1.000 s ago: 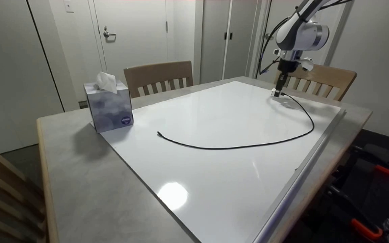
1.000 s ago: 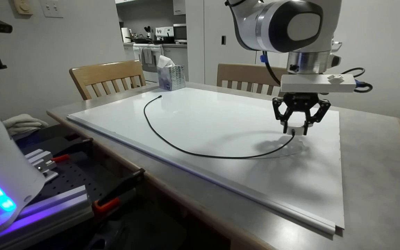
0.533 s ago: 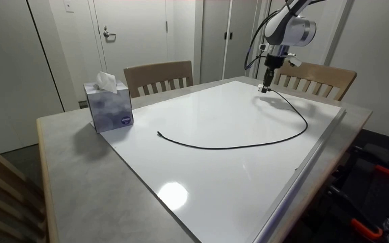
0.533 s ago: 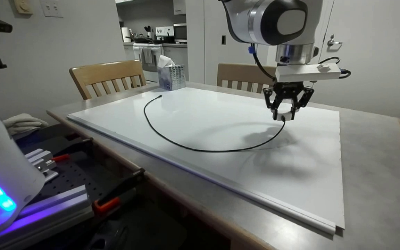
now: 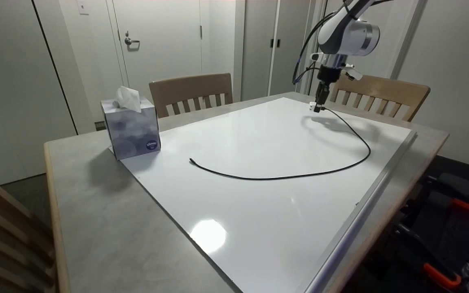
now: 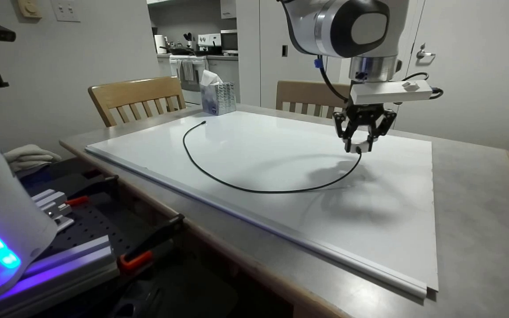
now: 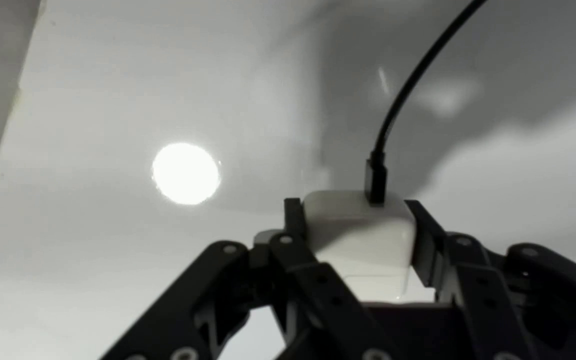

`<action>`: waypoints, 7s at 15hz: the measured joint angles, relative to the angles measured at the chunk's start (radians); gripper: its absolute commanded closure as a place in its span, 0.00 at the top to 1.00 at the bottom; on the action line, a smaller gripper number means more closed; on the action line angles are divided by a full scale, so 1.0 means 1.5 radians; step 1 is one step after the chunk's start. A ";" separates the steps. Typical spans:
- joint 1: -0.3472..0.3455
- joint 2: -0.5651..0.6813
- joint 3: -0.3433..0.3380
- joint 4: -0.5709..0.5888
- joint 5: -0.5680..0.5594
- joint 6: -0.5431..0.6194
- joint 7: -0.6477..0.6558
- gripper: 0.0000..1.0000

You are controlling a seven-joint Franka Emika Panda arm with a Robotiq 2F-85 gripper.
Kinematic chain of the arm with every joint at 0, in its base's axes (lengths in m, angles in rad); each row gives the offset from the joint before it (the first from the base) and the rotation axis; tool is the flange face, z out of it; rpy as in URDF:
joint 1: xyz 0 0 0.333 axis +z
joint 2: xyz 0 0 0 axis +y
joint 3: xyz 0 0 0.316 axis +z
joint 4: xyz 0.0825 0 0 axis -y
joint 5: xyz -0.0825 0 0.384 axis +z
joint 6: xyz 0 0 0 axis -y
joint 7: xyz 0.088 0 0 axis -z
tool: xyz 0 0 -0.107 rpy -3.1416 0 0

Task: Wrap up the charger neatly into a circle

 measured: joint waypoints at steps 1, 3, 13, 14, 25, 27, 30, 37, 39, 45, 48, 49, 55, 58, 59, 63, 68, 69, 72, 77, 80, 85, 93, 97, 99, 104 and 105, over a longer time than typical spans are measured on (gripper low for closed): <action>0.000 0.000 0.013 0.001 0.000 0.000 -0.025 0.25; 0.002 0.001 0.044 0.003 0.003 0.002 -0.074 0.25; 0.020 0.006 0.070 0.011 0.019 0.003 -0.158 0.25; 0.023 0.007 0.069 0.012 0.016 0.001 -0.167 0.25; 0.152 0.007 0.078 0.036 -0.024 -0.044 -0.309 0.50; 0.150 0.007 0.075 0.036 -0.024 -0.045 -0.315 0.50; 0.149 0.007 0.074 0.036 -0.024 -0.045 -0.326 0.25; 0.197 0.009 0.083 0.034 -0.055 -0.051 -0.480 0.50; 0.212 0.011 0.084 0.031 -0.064 -0.051 -0.514 0.50; 0.217 0.013 0.083 0.031 -0.068 -0.051 -0.540 0.25; 0.230 0.013 0.084 0.030 -0.093 -0.052 -0.606 0.25; 0.236 0.013 0.084 0.028 -0.104 -0.052 -0.626 0.25; 0.251 0.013 0.081 0.006 -0.144 -0.028 -0.680 0.50; 0.251 0.013 0.079 0.006 -0.143 -0.028 -0.680 0.25; 0.252 0.013 0.079 0.007 -0.146 -0.028 -0.685 0.25; 0.266 0.013 0.082 0.009 -0.178 -0.041 -0.771 0.25; 0.289 0.013 0.083 0.011 -0.200 -0.057 -0.903 0.25; 0.295 0.013 0.083 0.012 -0.208 -0.062 -0.926 0.25; 0.312 0.013 0.089 0.014 -0.264 -0.077 -0.962 0.25; 0.303 0.016 0.143 0.010 -0.476 -0.078 -0.954 0.60; 0.320 0.016 0.115 0.009 -0.492 -0.038 -0.956 0.88; 0.316 0.016 0.078 0.005 -0.377 0.038 -0.917 1.00; 0.311 -0.013 0.046 0.005 -0.216 0.001 -0.792 1.00; 0.312 -0.031 0.044 0.005 -0.213 -0.028 -0.768 1.00; 0.312 -0.030 0.044 0.005 -0.213 -0.028 -0.767 1.00; 0.314 -0.025 0.077 0.033 -0.189 -0.085 -0.783 1.00; 0.316 -0.024 0.091 0.047 -0.178 -0.108 -0.796 1.00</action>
